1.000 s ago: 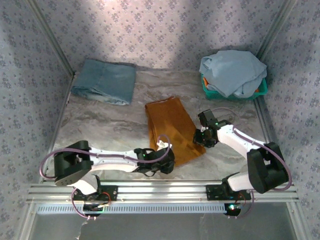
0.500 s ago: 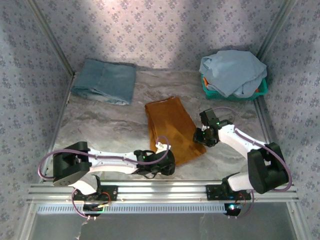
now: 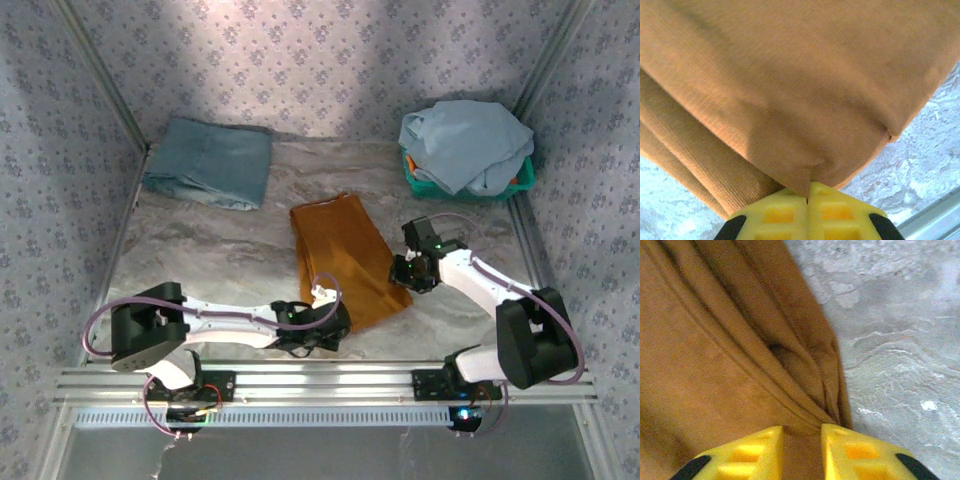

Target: Fold and stack the trousers

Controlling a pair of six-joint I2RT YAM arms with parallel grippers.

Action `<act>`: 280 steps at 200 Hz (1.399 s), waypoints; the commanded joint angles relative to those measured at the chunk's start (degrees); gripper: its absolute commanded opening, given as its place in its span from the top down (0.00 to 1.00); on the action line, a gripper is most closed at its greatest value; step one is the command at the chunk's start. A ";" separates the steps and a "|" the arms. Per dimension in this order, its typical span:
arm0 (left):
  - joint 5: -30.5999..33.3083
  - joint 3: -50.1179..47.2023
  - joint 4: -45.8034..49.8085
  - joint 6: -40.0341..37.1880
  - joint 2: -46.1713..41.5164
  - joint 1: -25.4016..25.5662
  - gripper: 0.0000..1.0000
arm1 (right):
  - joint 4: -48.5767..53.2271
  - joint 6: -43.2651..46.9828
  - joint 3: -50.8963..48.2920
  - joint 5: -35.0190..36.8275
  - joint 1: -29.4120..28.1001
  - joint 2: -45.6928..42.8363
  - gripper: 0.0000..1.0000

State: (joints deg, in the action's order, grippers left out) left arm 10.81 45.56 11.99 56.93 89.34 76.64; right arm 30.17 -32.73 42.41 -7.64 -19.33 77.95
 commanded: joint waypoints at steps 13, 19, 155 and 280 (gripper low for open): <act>1.33 -1.19 2.20 -1.09 -3.13 0.35 1.00 | -0.25 2.35 0.34 0.59 3.79 3.18 0.86; 1.20 -1.62 2.18 -1.24 -3.52 0.34 1.00 | -0.35 2.44 0.75 0.61 3.98 4.01 0.88; 3.06 -4.43 6.17 -4.23 -6.66 -1.49 1.00 | 8.91 3.29 -2.83 -11.71 8.01 -10.09 0.63; 2.04 -10.34 6.25 -5.75 -13.81 -7.62 1.00 | 8.79 -2.91 -10.83 -13.24 -0.76 -21.59 0.67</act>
State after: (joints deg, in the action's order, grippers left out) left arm 11.62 36.84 16.56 52.01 78.22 70.48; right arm 40.07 -33.34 33.41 -20.36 -19.44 56.38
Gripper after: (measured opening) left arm 0.043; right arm 0.316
